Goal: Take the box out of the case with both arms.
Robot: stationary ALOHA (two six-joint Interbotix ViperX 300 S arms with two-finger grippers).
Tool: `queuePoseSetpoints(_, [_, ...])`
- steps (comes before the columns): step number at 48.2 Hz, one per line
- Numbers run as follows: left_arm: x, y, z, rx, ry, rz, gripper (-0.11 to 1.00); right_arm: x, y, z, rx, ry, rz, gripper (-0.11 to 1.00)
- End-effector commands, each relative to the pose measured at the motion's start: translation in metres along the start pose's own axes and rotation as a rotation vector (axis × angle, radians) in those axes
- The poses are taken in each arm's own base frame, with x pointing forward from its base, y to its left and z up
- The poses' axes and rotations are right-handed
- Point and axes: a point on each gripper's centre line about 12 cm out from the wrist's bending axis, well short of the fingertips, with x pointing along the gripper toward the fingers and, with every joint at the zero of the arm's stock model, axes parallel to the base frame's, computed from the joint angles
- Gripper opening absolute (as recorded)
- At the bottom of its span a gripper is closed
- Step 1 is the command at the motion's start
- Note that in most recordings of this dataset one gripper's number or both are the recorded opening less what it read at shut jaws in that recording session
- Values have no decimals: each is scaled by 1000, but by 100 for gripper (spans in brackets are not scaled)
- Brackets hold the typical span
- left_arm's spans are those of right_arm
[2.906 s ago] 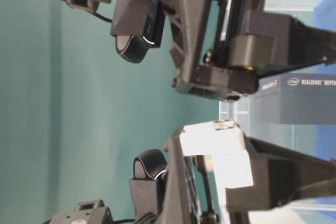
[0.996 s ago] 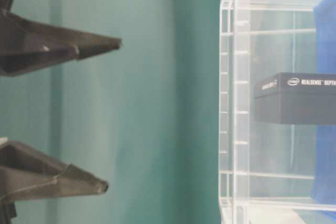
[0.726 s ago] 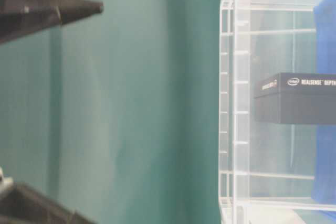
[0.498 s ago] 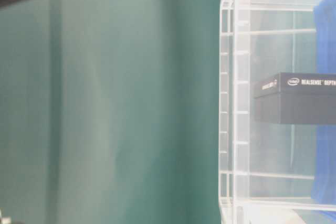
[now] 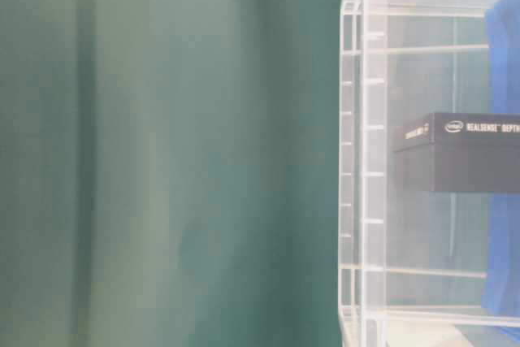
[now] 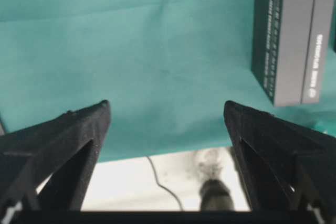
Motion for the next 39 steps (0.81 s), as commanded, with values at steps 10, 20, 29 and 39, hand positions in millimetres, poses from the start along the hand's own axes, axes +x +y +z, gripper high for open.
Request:
queuePoseSetpoints(10, [-9,9,0,6,8,-29,85,-13,-21,10,15,0,2,91])
queuePoseSetpoints(20, [-7,5,-1,9,7,-21,85,-9,-19,9,10,-3,-8,91])
queuePoseSetpoints(29, [-7,4,0,13,6,-21,85,-8,-19,9,2,-4,-13,91])
queuePoseSetpoints(39, [-9,8,15,-12,-9,10,85,-2,-27,29,22,-32,-65,91])
